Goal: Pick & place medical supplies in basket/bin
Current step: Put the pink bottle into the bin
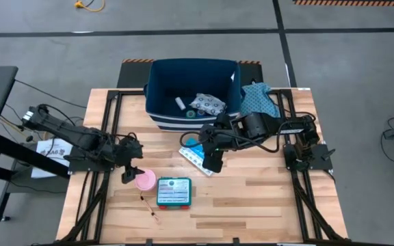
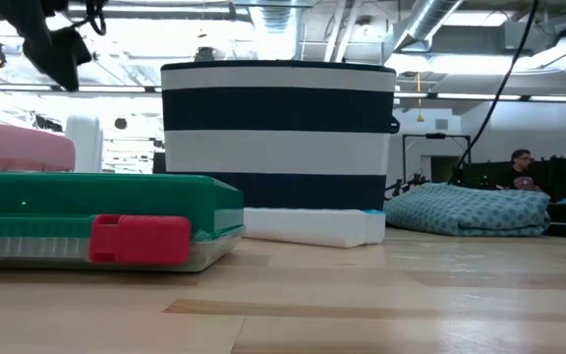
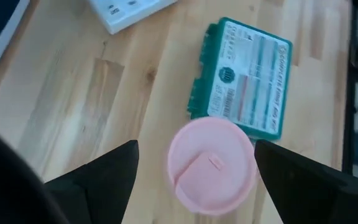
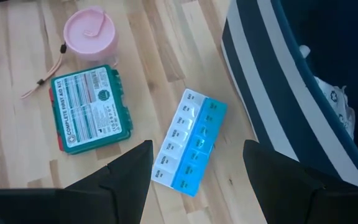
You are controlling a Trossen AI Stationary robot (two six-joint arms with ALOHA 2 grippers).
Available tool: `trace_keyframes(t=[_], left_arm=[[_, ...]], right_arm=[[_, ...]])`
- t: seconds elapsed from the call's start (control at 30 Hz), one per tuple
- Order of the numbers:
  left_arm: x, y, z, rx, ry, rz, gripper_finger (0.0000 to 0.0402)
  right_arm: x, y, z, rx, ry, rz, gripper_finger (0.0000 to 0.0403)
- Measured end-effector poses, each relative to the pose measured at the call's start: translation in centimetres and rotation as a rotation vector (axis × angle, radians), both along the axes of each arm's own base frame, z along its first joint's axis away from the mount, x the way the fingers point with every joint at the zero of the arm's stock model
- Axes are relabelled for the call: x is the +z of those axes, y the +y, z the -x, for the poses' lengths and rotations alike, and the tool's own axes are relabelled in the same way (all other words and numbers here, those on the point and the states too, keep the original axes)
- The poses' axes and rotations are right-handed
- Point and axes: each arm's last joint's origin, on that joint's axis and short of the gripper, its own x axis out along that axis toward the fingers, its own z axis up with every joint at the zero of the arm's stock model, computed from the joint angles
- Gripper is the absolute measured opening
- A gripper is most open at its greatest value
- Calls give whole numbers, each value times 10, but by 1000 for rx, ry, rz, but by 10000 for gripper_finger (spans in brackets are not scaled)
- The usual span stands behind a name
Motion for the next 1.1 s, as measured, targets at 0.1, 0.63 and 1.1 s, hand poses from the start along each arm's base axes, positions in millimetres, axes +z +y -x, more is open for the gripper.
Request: trace_keyframes(t=[0.1, 0.63, 1.1], left_arm=[[8, -1, 8, -125, 11, -36, 313], [12, -31, -1, -435, -45, -161, 313], [10, -31, -6, -285, -9, -60, 313]], right_arm=[[0, 0, 0, 0, 0, 0, 245], [0, 0, 0, 0, 2, 0, 245], [0, 3, 1, 24, 10, 8, 245]])
